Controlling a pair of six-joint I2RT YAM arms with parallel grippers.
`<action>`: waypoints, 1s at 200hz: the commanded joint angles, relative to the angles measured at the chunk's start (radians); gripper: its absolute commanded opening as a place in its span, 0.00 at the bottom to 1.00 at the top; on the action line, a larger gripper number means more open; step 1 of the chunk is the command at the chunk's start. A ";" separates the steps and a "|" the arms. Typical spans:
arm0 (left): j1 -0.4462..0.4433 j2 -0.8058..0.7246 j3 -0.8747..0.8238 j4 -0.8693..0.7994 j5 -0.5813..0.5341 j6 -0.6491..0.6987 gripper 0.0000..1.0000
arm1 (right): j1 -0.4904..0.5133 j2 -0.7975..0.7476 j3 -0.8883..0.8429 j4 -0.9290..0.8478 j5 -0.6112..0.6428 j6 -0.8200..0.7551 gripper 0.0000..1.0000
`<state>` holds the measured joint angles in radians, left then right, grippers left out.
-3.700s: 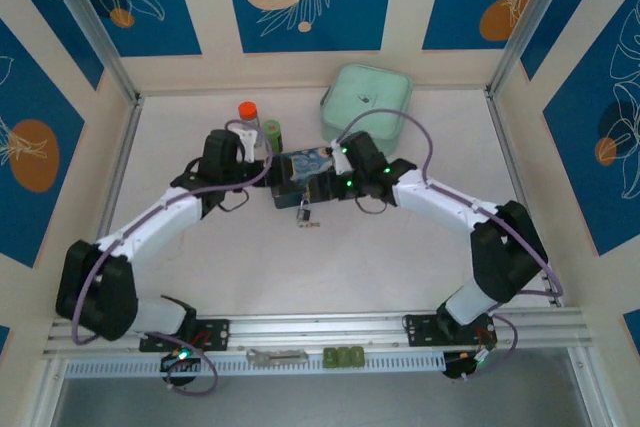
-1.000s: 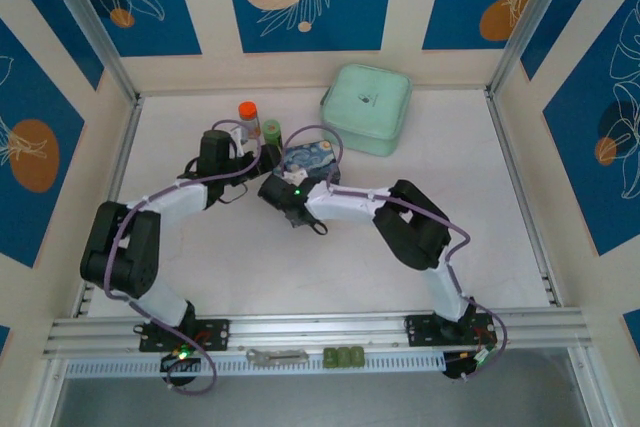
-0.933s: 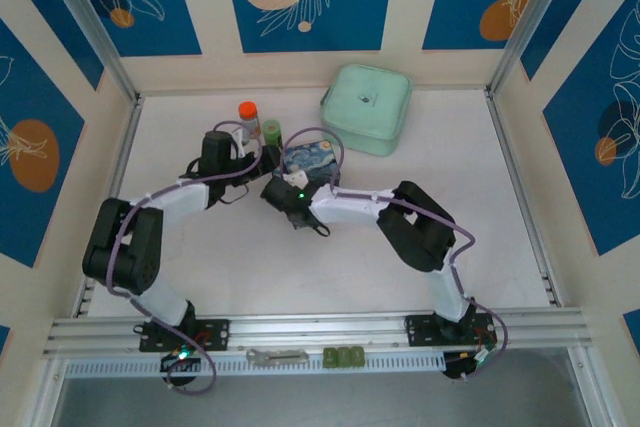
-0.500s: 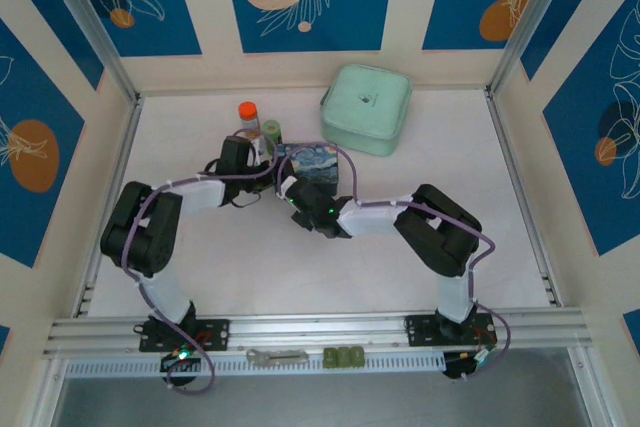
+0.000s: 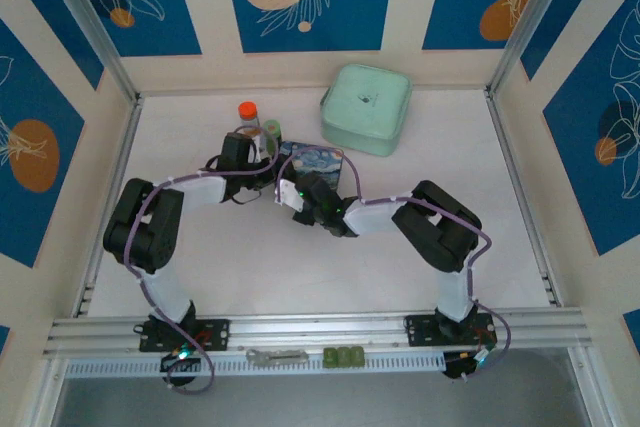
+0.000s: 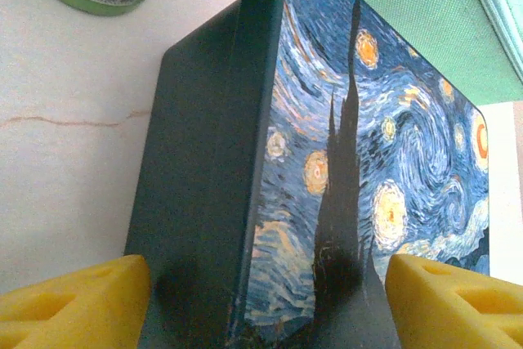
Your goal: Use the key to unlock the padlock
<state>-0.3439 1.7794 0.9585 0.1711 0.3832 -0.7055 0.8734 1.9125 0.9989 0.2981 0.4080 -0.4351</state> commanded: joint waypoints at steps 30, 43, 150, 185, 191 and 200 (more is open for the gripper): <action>-0.012 -0.012 0.022 -0.033 0.026 0.019 0.76 | -0.023 -0.088 0.027 0.016 -0.163 0.126 0.00; -0.012 -0.020 0.013 -0.034 0.018 0.019 0.76 | -0.023 -0.097 0.030 0.021 -0.161 0.139 0.00; 0.081 -0.305 -0.045 -0.252 -0.277 0.223 0.99 | -0.178 -0.424 0.091 -0.745 -0.123 0.911 0.00; 0.084 -0.425 -0.124 -0.265 -0.384 0.214 0.99 | -0.277 -0.559 0.000 -0.886 -0.123 1.049 0.00; 0.084 -0.446 -0.140 -0.265 -0.405 0.212 0.99 | -0.297 -0.579 -0.016 -0.900 -0.122 1.063 0.00; 0.085 -0.477 -0.161 -0.266 -0.433 0.212 0.99 | -0.326 -0.604 -0.037 -0.916 -0.114 1.075 0.00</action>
<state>-0.2676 1.3727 0.8566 -0.0471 0.0708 -0.5140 0.6033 1.3903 1.0080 -0.4694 0.2840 0.5041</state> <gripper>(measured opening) 0.994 0.083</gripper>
